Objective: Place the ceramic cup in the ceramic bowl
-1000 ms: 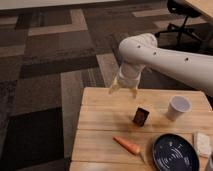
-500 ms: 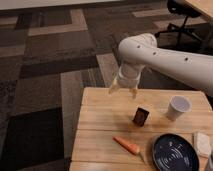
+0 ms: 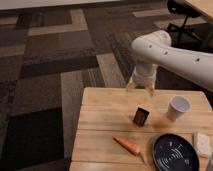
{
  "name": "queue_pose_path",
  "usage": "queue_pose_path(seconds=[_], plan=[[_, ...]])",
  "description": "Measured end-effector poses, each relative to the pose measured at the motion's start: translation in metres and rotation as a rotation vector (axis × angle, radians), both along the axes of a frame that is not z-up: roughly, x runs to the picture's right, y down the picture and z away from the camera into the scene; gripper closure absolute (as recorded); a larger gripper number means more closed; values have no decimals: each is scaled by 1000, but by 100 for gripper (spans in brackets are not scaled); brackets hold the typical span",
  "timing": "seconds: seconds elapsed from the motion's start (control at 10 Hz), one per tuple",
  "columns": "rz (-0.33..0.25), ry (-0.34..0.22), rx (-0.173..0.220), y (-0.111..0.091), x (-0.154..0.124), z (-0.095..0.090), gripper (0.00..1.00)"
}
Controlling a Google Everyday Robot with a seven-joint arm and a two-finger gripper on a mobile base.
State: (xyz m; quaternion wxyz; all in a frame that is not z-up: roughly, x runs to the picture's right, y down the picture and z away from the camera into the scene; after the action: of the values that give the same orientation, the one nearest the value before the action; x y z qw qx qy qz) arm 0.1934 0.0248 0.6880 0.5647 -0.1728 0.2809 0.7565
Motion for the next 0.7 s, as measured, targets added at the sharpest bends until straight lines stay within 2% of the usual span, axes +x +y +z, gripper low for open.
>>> queue_pose_path(seconds=[0.1,0.7], plan=[[4,38,10,-3,27,0,35],[0,39,11,-4,26,1,35]])
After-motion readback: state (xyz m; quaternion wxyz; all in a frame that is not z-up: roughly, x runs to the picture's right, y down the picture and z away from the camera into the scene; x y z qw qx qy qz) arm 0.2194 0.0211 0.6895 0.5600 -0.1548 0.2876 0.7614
